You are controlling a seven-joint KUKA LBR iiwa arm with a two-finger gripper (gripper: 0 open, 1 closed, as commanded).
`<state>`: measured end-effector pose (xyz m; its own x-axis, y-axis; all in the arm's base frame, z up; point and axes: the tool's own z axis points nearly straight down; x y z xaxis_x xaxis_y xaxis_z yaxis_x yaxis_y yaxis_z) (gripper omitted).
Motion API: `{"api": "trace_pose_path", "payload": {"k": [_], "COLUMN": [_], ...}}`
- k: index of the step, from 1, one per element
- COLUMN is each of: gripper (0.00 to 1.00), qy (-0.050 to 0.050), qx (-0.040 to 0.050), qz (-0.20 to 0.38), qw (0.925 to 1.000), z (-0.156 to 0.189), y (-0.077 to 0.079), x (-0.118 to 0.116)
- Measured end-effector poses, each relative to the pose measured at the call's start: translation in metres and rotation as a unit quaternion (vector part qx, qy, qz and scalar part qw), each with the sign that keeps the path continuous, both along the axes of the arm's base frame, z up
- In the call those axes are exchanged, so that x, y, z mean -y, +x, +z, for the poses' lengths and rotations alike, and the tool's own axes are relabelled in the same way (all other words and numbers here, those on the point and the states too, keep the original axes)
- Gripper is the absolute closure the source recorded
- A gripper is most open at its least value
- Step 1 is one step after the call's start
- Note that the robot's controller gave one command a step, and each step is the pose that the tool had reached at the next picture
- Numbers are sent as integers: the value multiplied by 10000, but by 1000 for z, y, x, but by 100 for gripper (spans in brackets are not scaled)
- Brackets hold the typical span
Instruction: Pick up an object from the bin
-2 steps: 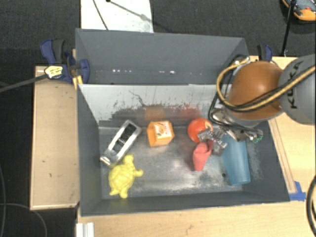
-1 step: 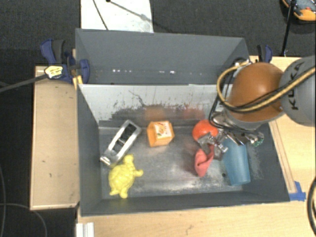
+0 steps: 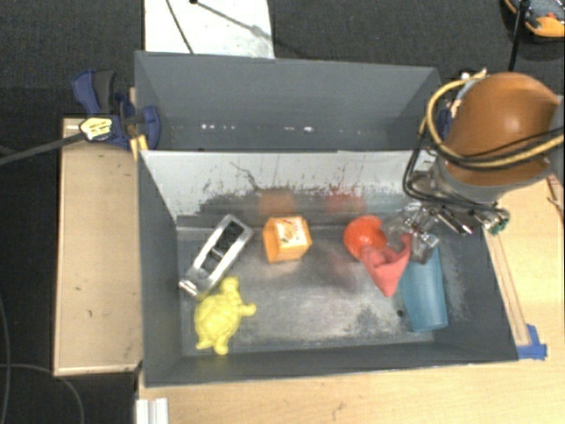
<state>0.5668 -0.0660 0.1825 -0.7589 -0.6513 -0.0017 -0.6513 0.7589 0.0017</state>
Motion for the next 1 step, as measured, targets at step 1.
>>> {"api": "trace_pose_path", "payload": {"k": [1], "gripper": [100], "qy": [-21], "qx": [5], "qz": [-73], "qw": [10000], "z": [53], "y": [2], "x": [-27]}}
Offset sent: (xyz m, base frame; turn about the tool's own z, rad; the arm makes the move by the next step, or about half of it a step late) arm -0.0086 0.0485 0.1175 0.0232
